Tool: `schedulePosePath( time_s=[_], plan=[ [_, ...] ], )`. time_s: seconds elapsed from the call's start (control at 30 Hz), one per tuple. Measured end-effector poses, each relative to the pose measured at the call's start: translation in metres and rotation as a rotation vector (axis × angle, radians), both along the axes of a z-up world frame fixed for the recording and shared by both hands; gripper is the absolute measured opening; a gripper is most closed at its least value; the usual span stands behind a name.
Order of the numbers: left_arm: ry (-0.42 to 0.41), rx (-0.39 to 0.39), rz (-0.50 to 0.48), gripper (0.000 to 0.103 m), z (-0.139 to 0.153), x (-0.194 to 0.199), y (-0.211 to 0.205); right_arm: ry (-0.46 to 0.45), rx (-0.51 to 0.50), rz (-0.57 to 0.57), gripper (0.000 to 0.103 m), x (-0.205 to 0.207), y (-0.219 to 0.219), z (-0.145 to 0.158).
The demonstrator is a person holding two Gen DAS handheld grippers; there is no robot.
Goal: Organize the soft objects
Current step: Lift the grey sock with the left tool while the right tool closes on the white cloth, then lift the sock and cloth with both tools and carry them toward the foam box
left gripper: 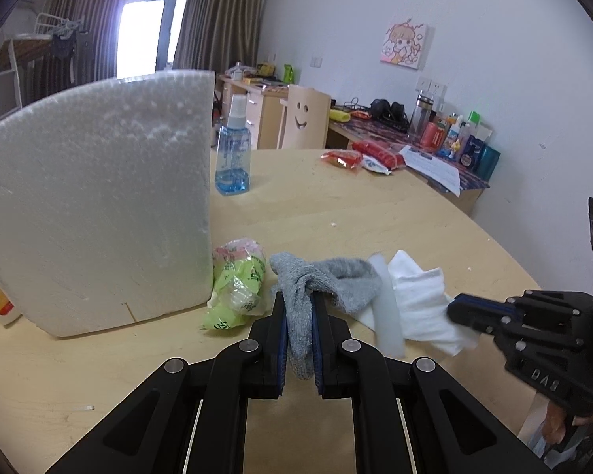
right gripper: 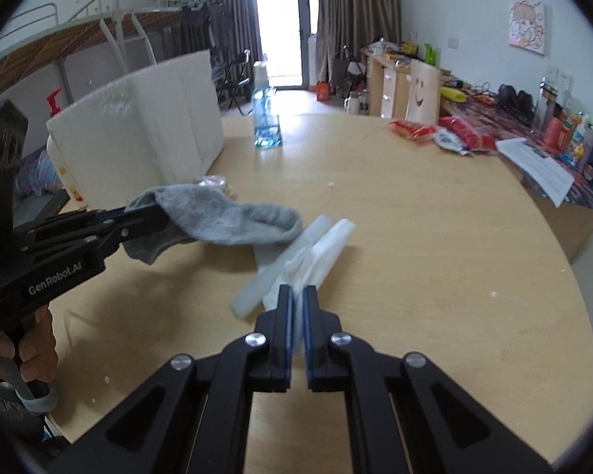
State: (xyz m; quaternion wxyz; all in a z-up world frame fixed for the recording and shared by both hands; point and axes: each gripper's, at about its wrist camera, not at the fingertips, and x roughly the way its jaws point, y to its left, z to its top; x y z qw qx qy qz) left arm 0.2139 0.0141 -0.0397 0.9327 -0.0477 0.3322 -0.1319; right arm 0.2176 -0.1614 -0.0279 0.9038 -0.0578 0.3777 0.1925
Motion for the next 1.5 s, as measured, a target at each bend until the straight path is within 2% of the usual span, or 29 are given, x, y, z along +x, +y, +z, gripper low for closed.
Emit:
schedulePosePath(
  time_s=[0.23,0.33,0.47,0.57,0.63,0.7,0.73,1.07,1.2,1.33,1.37,1.4,1.5],
  plan=[
    [-0.025,0.002,0.002,0.011,0.009,-0.010,-0.002,-0.053,0.012,-0.022,0.006,-0.006,-0.012,0.016],
    [-0.036,0.007,0.009,0.011,0.013,-0.013,0.000,-0.024,0.004,-0.024,0.007,0.000,-0.010,0.007],
    [-0.042,0.020,0.008,0.011,0.015,-0.014,-0.002,0.005,-0.079,-0.017,0.008,0.010,-0.001,-0.012],
    [-0.039,0.021,0.008,0.011,0.014,-0.015,-0.002,0.020,-0.123,-0.011,0.020,0.018,0.000,-0.022],
    [-0.038,0.022,0.008,0.011,0.013,-0.014,-0.002,0.021,-0.142,-0.008,0.042,0.019,0.001,-0.026],
    [-0.035,0.020,0.009,0.011,0.013,-0.013,-0.002,0.006,-0.140,-0.011,0.056,0.019,-0.002,-0.026],
    [-0.034,0.020,0.009,0.011,0.013,-0.012,-0.002,0.003,-0.135,-0.010,0.057,0.019,-0.004,-0.026],
    [-0.018,0.017,0.002,0.011,0.005,-0.009,-0.004,0.052,-0.163,-0.007,0.057,0.027,-0.006,-0.040],
    [-0.020,0.010,-0.002,0.011,0.006,-0.008,-0.003,0.042,-0.180,0.011,0.057,0.024,0.000,-0.039],
    [-0.025,0.009,-0.005,0.011,0.007,-0.011,-0.002,0.064,-0.151,0.015,0.056,0.027,-0.003,-0.040],
    [-0.027,0.009,-0.008,0.011,0.008,-0.011,-0.002,0.083,-0.127,0.016,0.055,0.028,-0.006,-0.040],
    [-0.028,0.009,-0.008,0.011,0.008,-0.012,-0.002,0.091,-0.113,0.019,0.048,0.028,-0.007,-0.040],
    [-0.027,0.005,-0.006,0.011,0.009,-0.013,0.000,0.099,-0.109,0.016,0.020,0.029,-0.006,-0.038]
  ],
)
